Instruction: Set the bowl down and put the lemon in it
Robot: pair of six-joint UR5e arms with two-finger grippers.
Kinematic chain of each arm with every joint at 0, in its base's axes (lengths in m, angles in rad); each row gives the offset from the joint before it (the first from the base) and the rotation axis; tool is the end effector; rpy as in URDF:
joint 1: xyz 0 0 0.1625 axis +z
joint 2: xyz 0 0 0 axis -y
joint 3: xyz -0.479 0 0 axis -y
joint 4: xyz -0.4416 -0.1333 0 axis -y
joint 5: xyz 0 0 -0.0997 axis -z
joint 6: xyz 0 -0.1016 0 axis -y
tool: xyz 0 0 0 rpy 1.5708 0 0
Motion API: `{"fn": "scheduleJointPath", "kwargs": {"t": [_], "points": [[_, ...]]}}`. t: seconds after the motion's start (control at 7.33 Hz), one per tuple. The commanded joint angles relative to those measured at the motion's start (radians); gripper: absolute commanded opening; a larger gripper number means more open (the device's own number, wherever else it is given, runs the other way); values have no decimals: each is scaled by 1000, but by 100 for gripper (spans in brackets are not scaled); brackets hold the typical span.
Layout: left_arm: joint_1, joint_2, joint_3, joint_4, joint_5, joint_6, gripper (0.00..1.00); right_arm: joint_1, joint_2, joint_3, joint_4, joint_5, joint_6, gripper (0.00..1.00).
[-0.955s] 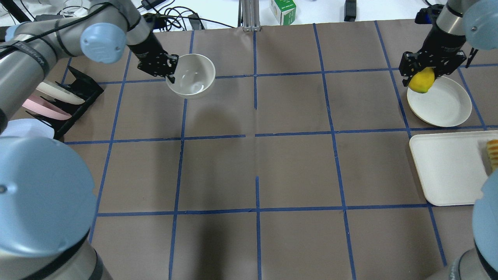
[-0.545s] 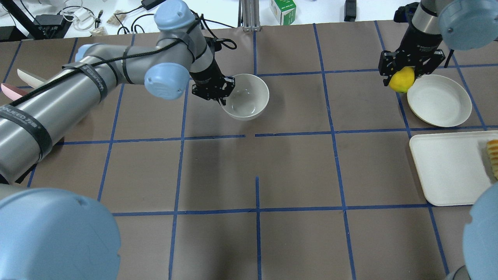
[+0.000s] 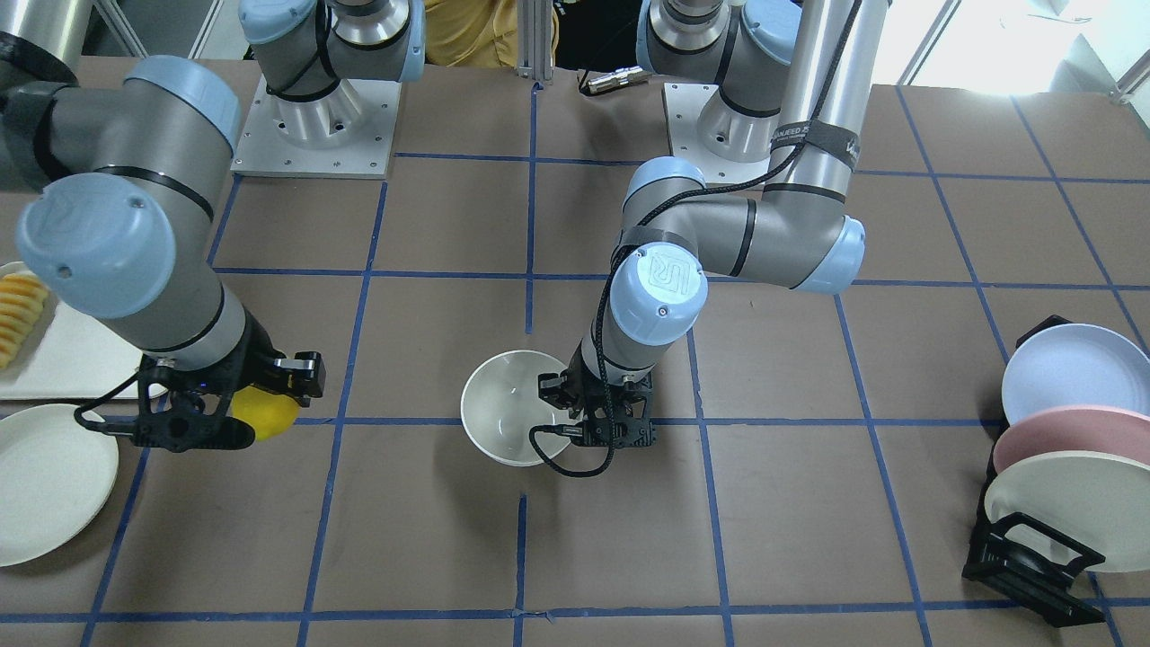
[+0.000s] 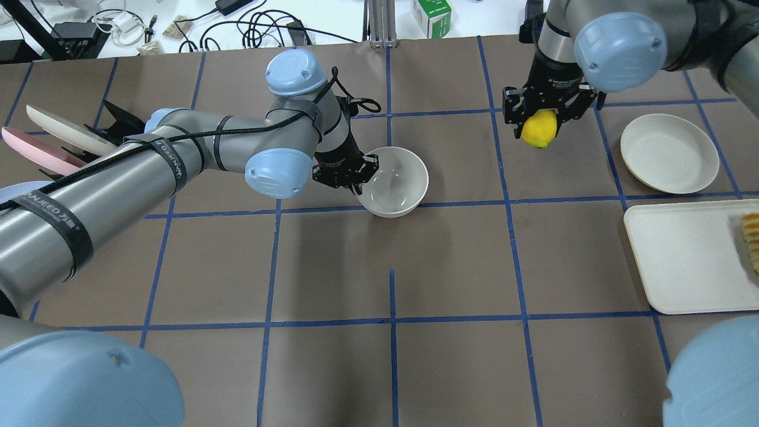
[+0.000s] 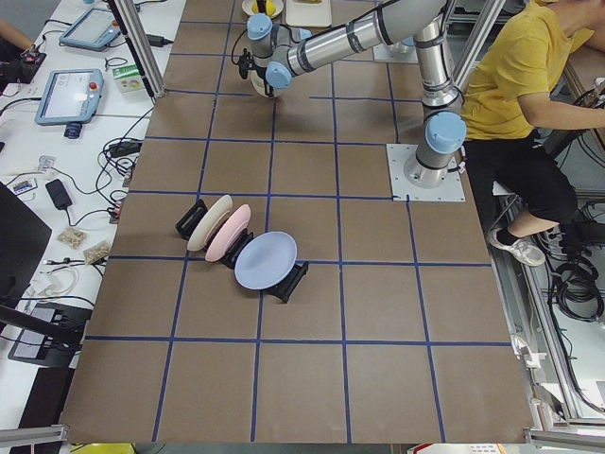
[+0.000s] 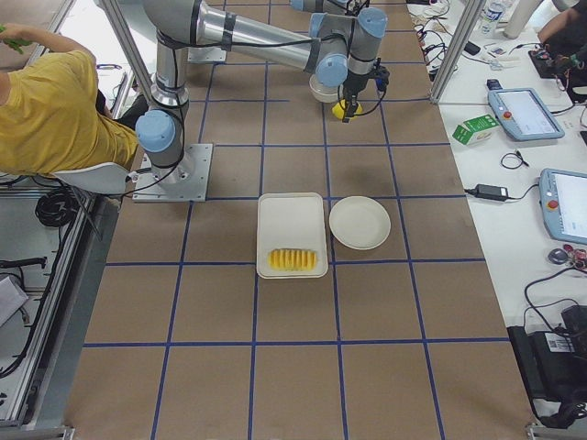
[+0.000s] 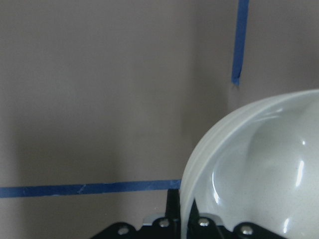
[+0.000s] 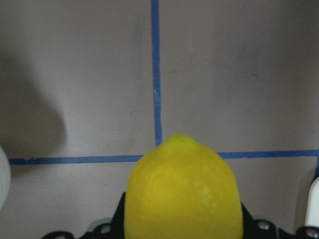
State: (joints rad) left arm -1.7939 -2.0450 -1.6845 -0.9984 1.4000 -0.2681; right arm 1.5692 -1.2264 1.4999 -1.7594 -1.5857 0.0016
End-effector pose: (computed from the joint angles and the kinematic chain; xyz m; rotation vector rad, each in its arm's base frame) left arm -0.2982 -0.6340 0.2421 0.0690 -2.9777 -0.0844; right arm 0.1307 -0.6778 0.3844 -0.0040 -3.1239 -0.1327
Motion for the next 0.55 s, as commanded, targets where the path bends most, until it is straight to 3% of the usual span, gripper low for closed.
{"fn": "scheduleJointPath", "kwargs": {"t": [0.0, 0.14, 0.41], "points": [[2, 17, 14, 0, 17, 4, 87, 63, 16, 2, -70, 64, 32, 0], [20, 55, 29, -25, 37, 4, 93, 98, 34, 2, -78, 64, 88, 0], [94, 173, 144, -285, 66, 132, 99, 185, 85, 3, -171, 65, 217, 0]]}}
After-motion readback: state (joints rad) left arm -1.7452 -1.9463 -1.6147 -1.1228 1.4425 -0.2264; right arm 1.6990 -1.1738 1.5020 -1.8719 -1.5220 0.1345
